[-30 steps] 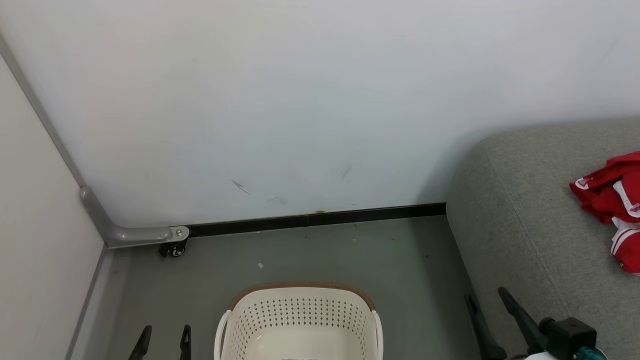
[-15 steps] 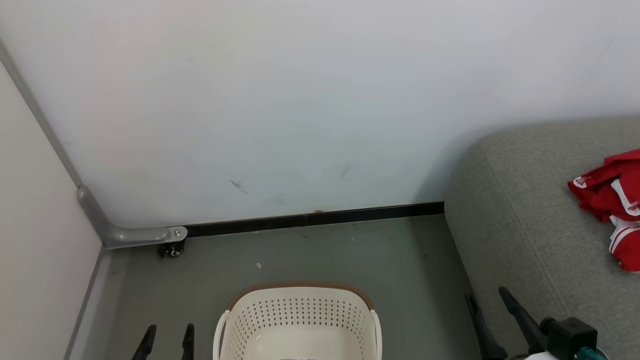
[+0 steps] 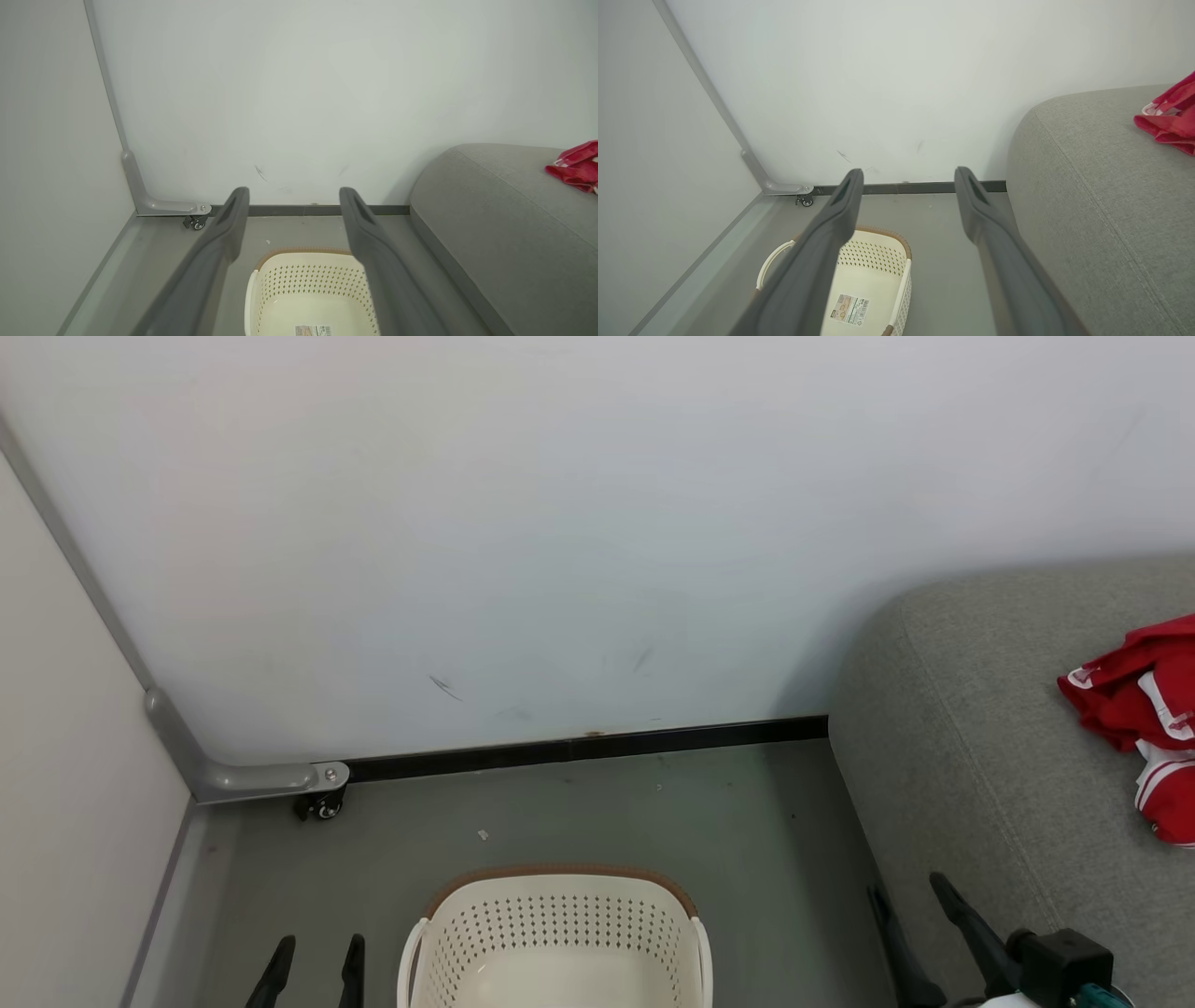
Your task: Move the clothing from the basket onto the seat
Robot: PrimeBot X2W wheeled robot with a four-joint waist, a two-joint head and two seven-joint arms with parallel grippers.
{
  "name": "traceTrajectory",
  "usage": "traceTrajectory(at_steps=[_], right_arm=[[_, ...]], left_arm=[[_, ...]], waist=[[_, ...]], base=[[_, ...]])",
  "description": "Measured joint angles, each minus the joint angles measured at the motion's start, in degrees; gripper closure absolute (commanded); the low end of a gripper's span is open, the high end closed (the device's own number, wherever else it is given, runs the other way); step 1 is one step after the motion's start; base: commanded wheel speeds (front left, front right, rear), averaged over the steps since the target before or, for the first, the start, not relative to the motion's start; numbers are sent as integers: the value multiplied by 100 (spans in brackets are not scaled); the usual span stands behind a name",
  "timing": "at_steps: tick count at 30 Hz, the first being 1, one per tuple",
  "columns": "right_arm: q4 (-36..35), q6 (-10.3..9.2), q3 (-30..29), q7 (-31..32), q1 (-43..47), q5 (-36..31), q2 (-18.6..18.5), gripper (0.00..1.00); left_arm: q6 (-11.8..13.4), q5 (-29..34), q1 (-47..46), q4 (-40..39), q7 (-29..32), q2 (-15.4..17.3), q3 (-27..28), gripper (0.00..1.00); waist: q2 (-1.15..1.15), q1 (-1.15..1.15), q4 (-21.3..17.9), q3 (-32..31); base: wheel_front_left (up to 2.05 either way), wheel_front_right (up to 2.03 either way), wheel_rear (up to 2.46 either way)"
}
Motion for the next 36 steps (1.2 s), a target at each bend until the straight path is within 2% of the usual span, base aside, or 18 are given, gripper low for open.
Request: traceTrajectory(at_steps=[19, 36], right_arm=[[33, 0, -13, 0, -1, 0, 0, 0], [36, -1, -14, 0, -1, 2, 0, 0]], left_arm=[[-165, -147, 117, 23, 0, 0, -38, 0], [-172, -225, 117, 100, 0, 0, -23, 0]], waist=[[0, 0, -21, -47], [0, 0, -14, -55]], base=[[0, 0, 0], [0, 0, 0]])
